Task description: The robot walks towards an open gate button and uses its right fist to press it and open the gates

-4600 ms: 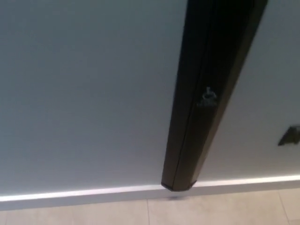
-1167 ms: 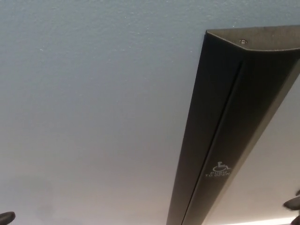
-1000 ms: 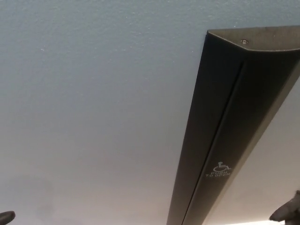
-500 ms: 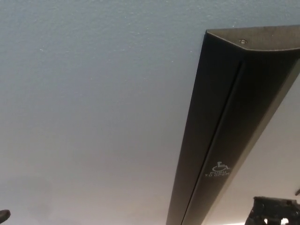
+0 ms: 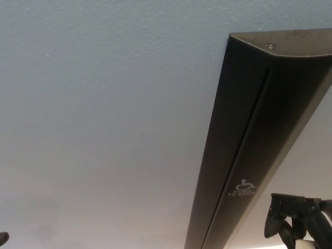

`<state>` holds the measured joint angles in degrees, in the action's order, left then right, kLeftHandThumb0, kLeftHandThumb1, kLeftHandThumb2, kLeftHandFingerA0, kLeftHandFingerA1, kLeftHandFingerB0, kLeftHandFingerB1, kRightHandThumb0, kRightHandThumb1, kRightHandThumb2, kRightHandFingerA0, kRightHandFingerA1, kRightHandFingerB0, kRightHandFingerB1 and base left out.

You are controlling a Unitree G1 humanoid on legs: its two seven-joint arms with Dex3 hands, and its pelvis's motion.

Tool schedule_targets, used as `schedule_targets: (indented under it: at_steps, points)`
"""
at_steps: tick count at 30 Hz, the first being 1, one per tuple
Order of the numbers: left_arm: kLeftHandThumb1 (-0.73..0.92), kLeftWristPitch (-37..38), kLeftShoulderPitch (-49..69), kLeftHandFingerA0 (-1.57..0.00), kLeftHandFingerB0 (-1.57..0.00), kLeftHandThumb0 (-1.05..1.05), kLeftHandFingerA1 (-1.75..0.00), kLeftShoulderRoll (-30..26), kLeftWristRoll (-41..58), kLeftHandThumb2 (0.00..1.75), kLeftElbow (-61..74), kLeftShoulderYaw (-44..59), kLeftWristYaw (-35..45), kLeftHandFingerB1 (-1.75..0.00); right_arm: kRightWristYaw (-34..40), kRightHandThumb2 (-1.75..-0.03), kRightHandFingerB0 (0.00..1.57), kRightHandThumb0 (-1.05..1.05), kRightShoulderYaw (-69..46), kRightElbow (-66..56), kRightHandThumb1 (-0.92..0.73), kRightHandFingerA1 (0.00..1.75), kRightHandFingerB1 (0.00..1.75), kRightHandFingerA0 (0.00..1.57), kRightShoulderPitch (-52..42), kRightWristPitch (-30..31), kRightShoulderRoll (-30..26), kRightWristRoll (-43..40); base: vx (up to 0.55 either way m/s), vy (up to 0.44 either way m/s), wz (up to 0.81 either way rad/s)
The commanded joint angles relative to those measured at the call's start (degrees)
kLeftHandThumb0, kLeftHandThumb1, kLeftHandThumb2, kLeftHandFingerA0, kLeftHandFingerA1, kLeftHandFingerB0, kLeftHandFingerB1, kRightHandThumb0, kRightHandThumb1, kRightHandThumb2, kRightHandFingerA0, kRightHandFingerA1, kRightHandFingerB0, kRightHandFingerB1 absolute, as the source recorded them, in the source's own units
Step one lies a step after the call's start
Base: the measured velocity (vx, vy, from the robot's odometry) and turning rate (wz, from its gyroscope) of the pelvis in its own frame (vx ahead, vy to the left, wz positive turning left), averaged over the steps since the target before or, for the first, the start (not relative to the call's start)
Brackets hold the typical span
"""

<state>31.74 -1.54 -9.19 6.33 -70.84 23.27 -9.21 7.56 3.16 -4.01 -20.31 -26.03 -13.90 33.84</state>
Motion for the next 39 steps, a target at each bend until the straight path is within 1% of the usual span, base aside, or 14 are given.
schedule_targets:
  at_steps: [1,7,9,10,13,14,17,18,20,22,30,31,33,39]
  points:
    - [0.42,0.2,0.4,-1.02,-0.96,0.04,-0.95,-1.2,0.7,1.14,-0.5,0.2,0.3,-0.67,-0.1,-1.16,0.87,0.01,2.0,1.9,-0.49,1.7,1.49,0.99,2.4,4.3,0.3,2.3,0.0,0.0,0.0]
    - [0.37,0.4,0.7,-1.04,-0.99,0.04,-0.97,-1.1,0.9,1.22,0.1,0.3,0.3,-0.69,0.4,-1.17,0.88,0.01,4.1,2.2,-0.48,1.72,1.49,1.0,3.8,6.7,1.3,2.7,0.0,0.0,0.0]
    - [0.37,0.4,0.6,-1.04,-0.99,0.04,-0.97,-1.1,0.7,1.22,-0.1,0.2,-0.1,-0.69,0.9,-1.17,0.88,0.01,4.5,2.4,-0.48,1.72,1.49,1.0,4.3,7.1,1.5,3.0,0.0,0.0,0.0]
    - [0.4,0.4,0.6,-1.04,-0.97,0.04,-0.96,-1.1,0.7,1.18,-0.2,0.2,0.0,-0.68,0.8,-1.19,0.87,0.0,4.7,2.7,-0.49,1.71,1.51,1.02,5.0,8.0,2.0,3.1,0.0,0.0,0.0]
    - [0.4,0.4,0.4,-1.03,-0.96,0.04,-0.96,-1.1,0.5,1.18,-0.3,-0.1,0.0,-0.69,0.7,-1.18,0.87,-0.01,5.1,3.0,-0.49,1.71,1.5,1.01,6.4,10.5,2.9,3.2,0.0,0.0,0.0]
    - [0.41,0.7,0.4,-1.04,-0.97,0.03,-0.95,-1.0,0.4,1.19,-0.2,-0.2,-0.5,-0.71,1.0,-1.17,0.86,0.0,5.4,3.6,-0.5,1.75,1.51,0.99,7.9,11.6,3.5,3.9,0.0,0.0,0.0]
    - [0.41,0.8,0.4,-1.05,-1.0,0.02,-1.01,-0.9,0.5,1.2,0.0,-0.2,-0.6,-0.71,0.6,-1.17,0.86,-0.01,5.7,3.8,-0.51,1.74,1.51,0.98,9.5,14.2,4.2,4.4,0.0,0.0,0.0]
    - [0.42,0.6,0.2,-1.05,-1.01,0.01,-1.02,-0.9,0.7,1.17,0.0,-0.1,-0.6,-0.7,0.5,-1.17,0.86,0.0,5.6,4.2,-0.5,1.74,1.5,0.99,10.4,15.0,4.4,4.3,0.0,0.0,0.0]
    - [0.4,0.4,0.1,-1.04,-0.98,0.02,-1.0,-0.8,0.6,1.21,-0.1,-0.2,-0.6,-0.7,1.0,-1.17,0.87,0.01,5.4,5.3,-0.49,1.74,1.49,0.99,11.9,15.4,4.3,4.2,0.0,0.0,0.0]
    - [0.4,0.7,0.3,-1.03,-0.97,0.04,-0.99,-0.7,0.7,1.22,0.0,-0.2,-0.4,-0.71,0.8,-1.12,0.85,0.03,5.2,6.7,-0.52,1.75,1.52,0.98,14.4,17.0,4.5,4.3,0.0,0.0,0.0]
    - [0.4,1.2,0.1,-1.03,-0.97,0.03,-0.97,-0.7,0.8,1.22,0.1,-0.1,-0.8,-0.71,-0.2,-1.13,0.86,0.04,5.5,10.4,-0.52,1.74,1.51,0.98,20.4,20.8,5.6,3.4,0.0,0.0,0.0]
    - [0.4,1.4,0.1,-1.03,-0.97,0.04,-0.97,-0.7,1.0,1.22,0.2,0.0,-0.6,-0.72,-0.3,-1.13,0.83,0.03,5.8,11.1,-0.52,1.75,1.53,0.97,21.7,21.7,6.0,3.7,0.0,0.0,0.0]
    - [0.41,1.4,0.1,-1.02,-0.98,0.03,-0.97,-0.7,1.1,1.19,0.2,0.0,-0.6,-0.71,-0.1,-1.14,0.84,0.02,6.0,11.7,-0.51,1.75,1.52,0.97,22.6,22.1,6.3,3.9,0.0,0.0,0.0]
    - [0.41,1.1,-0.2,-1.04,-1.0,0.01,-0.97,-0.8,1.0,1.21,0.1,0.0,-0.9,-0.72,1.4,-1.18,0.86,-0.04,6.9,15.4,-0.49,1.75,1.53,0.98,26.8,22.7,7.2,4.0,-0.06,0.004,0.0]
